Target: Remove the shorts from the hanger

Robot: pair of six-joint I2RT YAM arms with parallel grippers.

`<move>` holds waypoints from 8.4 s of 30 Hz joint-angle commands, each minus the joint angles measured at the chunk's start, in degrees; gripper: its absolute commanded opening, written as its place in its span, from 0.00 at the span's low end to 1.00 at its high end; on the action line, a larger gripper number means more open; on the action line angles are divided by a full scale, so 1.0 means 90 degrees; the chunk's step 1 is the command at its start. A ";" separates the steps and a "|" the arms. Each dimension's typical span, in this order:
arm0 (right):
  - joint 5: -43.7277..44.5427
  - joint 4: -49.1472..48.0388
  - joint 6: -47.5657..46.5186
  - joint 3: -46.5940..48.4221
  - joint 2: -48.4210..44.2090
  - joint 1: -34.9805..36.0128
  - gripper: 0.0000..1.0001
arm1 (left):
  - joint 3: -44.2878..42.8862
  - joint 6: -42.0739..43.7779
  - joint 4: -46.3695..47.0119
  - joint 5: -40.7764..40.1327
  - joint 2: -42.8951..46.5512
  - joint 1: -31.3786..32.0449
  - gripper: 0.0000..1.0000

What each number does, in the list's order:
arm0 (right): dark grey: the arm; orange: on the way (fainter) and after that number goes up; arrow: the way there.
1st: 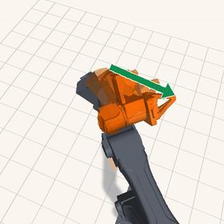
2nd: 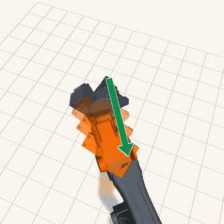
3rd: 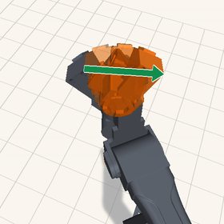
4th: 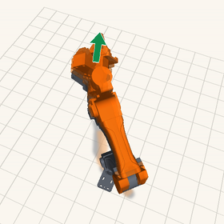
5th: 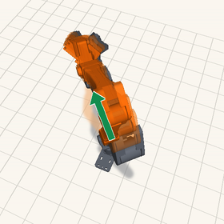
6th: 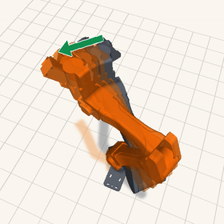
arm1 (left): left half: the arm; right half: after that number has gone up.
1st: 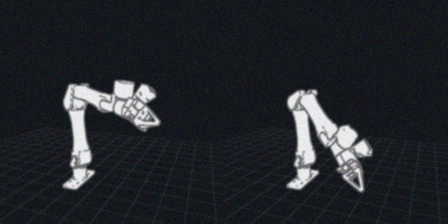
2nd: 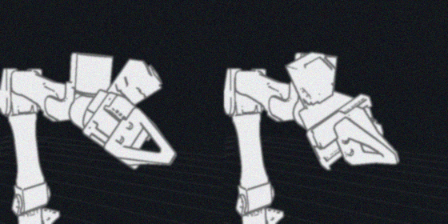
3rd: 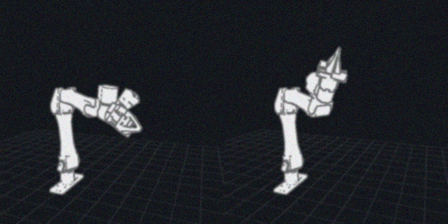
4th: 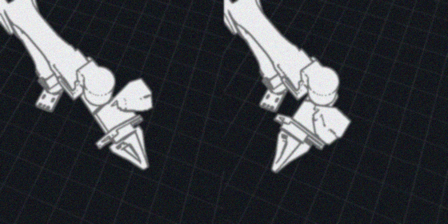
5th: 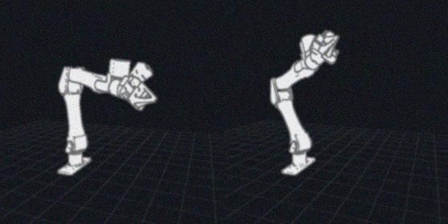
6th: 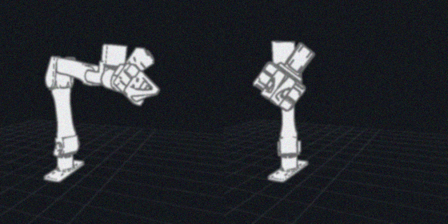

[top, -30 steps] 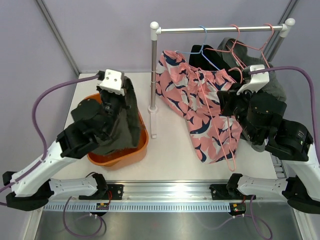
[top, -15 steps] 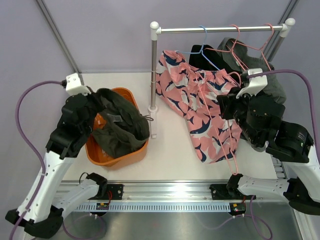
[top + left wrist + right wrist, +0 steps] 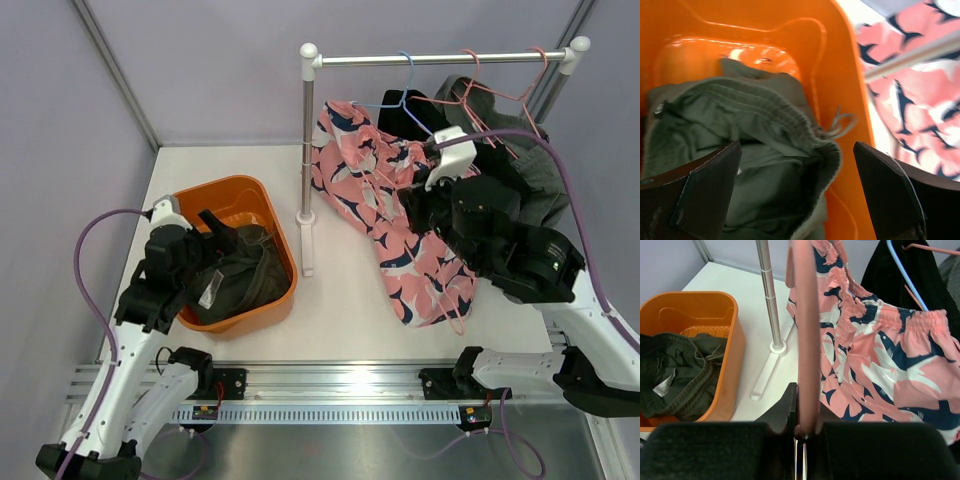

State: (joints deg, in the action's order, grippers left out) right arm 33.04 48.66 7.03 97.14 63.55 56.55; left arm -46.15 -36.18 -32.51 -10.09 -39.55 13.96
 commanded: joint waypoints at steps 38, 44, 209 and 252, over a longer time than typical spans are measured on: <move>-0.3027 -0.1061 -0.0283 0.5222 0.5371 -0.2866 0.00 | -0.0233 0.1658 -0.0518 0.1716 0.1572 -0.0008 0.99; -0.3026 -0.1042 -0.0185 0.5086 0.5439 -0.2866 0.00 | -0.0955 0.1082 -0.0830 0.1561 0.1553 -0.0017 0.99; -0.2080 0.0959 0.0928 0.0662 0.0372 -0.2099 0.00 | -0.2011 0.1462 -0.0539 0.3757 0.1124 -0.0017 0.99; 0.0274 0.0872 0.2345 -0.0403 0.0849 0.1763 0.00 | -0.1210 -0.0071 0.2753 -0.0598 -0.2558 0.5022 0.95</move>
State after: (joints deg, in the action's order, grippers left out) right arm 33.21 58.61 28.25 90.56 71.09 71.92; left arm -54.22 -35.70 -12.78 -12.21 -61.41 58.89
